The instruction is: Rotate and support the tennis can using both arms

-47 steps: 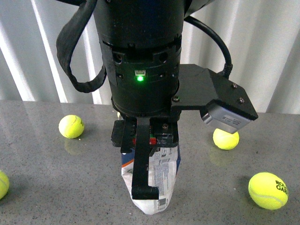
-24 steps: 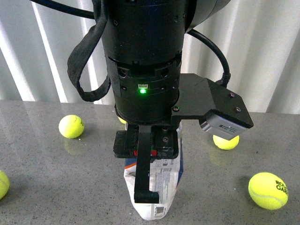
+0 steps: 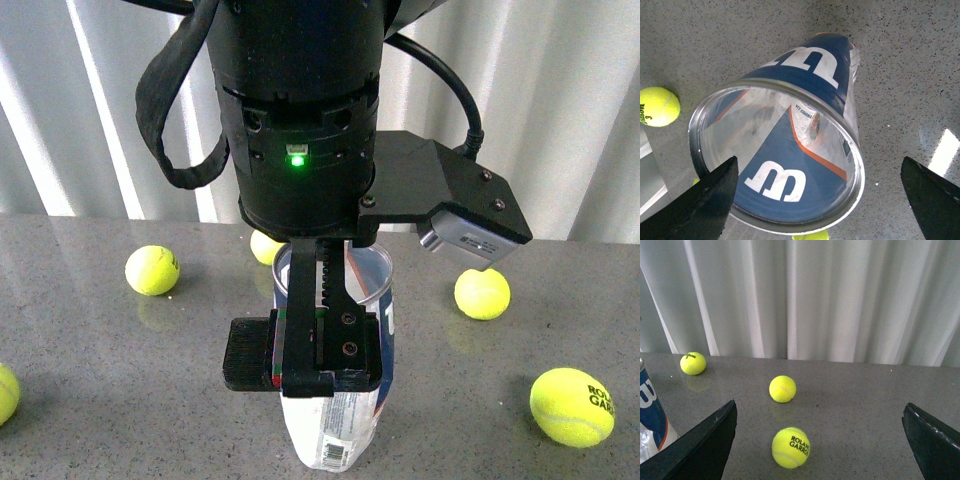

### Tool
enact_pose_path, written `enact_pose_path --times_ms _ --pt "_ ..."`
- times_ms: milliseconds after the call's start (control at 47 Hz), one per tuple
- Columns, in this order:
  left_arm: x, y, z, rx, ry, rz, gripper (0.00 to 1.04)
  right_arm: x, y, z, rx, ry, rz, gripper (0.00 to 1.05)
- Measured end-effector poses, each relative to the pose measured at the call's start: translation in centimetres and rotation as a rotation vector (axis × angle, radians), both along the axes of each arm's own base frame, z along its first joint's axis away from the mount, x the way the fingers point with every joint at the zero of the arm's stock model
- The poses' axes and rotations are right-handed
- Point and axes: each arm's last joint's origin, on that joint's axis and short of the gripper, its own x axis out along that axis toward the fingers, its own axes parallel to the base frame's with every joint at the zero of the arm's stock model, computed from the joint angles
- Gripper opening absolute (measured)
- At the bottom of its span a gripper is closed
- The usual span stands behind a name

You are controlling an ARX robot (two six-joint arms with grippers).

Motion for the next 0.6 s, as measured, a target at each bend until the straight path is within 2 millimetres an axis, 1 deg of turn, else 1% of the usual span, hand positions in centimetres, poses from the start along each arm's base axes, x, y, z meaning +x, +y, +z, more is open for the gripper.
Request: enact_pose_path --times_ms 21,64,106,170,298,383,426,468,489,553,596 --pt "0.0 0.0 0.2 -0.002 -0.001 0.002 1.00 0.0 0.0 0.0 0.000 0.000 0.000 0.98" --pt "0.1 0.1 0.5 -0.008 -0.004 0.007 0.97 0.0 0.0 0.0 0.000 0.000 0.000 0.98" --pt "0.1 0.2 0.8 -0.016 -0.005 0.010 0.98 0.0 0.0 0.0 0.000 0.000 0.000 0.98" --pt "0.0 0.5 1.6 -0.047 -0.007 0.019 0.98 0.0 0.0 0.0 0.000 0.000 0.000 0.98" --pt "-0.4 2.1 4.8 -0.174 -0.028 0.072 0.98 0.0 0.0 0.0 0.000 0.000 0.000 0.98" --pt "-0.8 4.1 7.4 -0.281 -0.074 0.133 0.98 0.0 0.0 0.0 0.000 0.000 0.000 0.98" --pt "-0.9 5.6 9.1 -0.363 -0.117 0.182 0.98 0.0 0.0 0.0 0.000 0.000 0.000 0.98" --pt "-1.2 7.1 10.3 -0.444 -0.164 0.219 0.98 0.0 0.0 0.0 0.000 0.000 0.000 0.98" --pt "-1.2 7.7 10.7 -0.477 -0.185 0.239 0.98 0.0 0.0 0.0 0.000 0.000 0.000 0.98" --pt "-1.6 10.5 12.3 -0.628 -0.270 0.353 0.98 0.0 0.0 0.0 0.000 0.000 0.000 0.98" --pt "-2.0 12.0 12.7 -0.685 -0.305 0.405 0.98 0.0 0.0 0.0 0.000 0.000 0.000 0.98"
